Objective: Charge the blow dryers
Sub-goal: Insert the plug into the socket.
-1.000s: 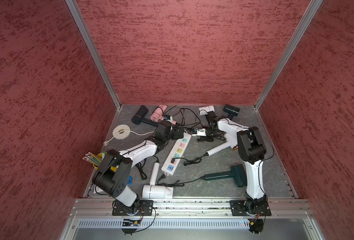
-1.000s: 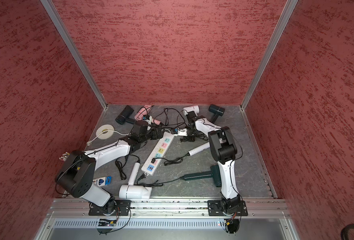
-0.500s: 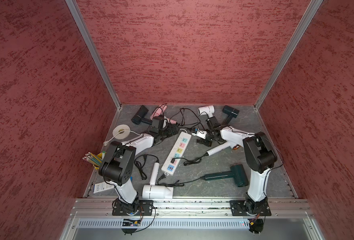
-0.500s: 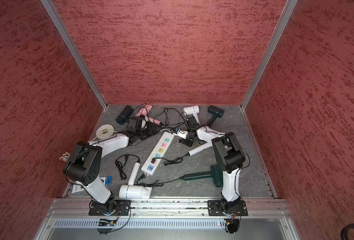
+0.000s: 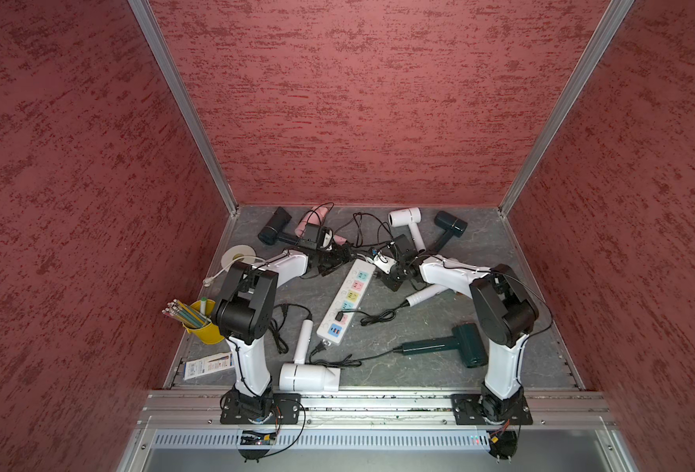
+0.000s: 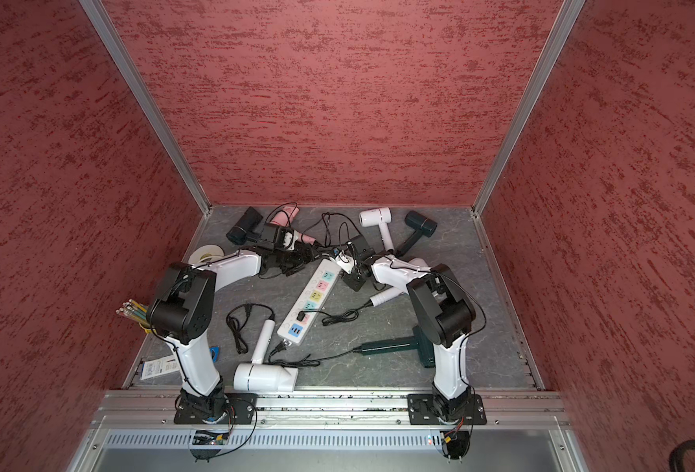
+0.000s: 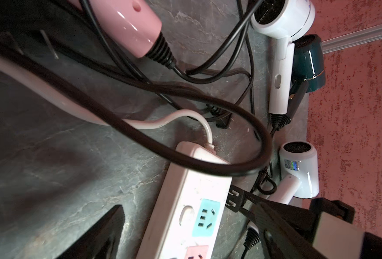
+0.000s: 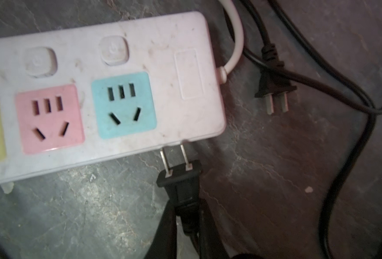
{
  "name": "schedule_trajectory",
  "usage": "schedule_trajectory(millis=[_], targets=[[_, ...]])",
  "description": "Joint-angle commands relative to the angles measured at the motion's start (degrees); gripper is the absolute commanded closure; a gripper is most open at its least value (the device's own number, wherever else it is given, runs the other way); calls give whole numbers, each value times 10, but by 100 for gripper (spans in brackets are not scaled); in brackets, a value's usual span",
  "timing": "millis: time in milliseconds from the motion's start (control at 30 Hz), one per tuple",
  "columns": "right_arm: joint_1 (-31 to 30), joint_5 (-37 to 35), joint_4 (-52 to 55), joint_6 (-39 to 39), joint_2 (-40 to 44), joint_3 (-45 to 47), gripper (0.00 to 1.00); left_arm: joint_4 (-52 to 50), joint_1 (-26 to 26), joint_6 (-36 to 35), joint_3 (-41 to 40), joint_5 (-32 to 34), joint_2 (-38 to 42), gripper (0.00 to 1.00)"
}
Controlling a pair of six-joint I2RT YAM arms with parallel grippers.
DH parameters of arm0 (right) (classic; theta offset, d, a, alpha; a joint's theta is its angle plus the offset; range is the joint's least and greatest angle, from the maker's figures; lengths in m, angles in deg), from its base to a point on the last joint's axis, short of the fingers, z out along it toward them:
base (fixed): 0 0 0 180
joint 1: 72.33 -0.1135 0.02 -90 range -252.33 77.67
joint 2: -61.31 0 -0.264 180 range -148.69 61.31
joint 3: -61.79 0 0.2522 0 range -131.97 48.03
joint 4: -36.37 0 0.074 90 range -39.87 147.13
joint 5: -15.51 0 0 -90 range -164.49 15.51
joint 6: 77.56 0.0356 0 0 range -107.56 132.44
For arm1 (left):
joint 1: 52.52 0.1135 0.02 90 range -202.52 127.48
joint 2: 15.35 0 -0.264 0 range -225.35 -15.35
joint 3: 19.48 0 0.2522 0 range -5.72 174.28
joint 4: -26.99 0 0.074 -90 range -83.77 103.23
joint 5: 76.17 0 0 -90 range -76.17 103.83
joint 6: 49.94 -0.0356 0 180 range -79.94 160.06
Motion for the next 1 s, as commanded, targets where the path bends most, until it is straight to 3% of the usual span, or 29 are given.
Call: schedule_trajectory(millis=[0,333,533,800,967], targets=[[-8,-13,-8,62,11,11,100,-25,-9,-21,15,-8,-17,8],[-10,9,-10,77,34,57,100,-24,-20,-28,37,-23,-51,9],[-11,63,8,46,38,46,100,-17,-25,-34,43,-35,-64,13],[-11,65,41,37,32,24,100,5,-30,-33,46,-66,-76,36],[-10,42,49,50,35,24,100,12,-36,-32,50,-79,-82,40]])
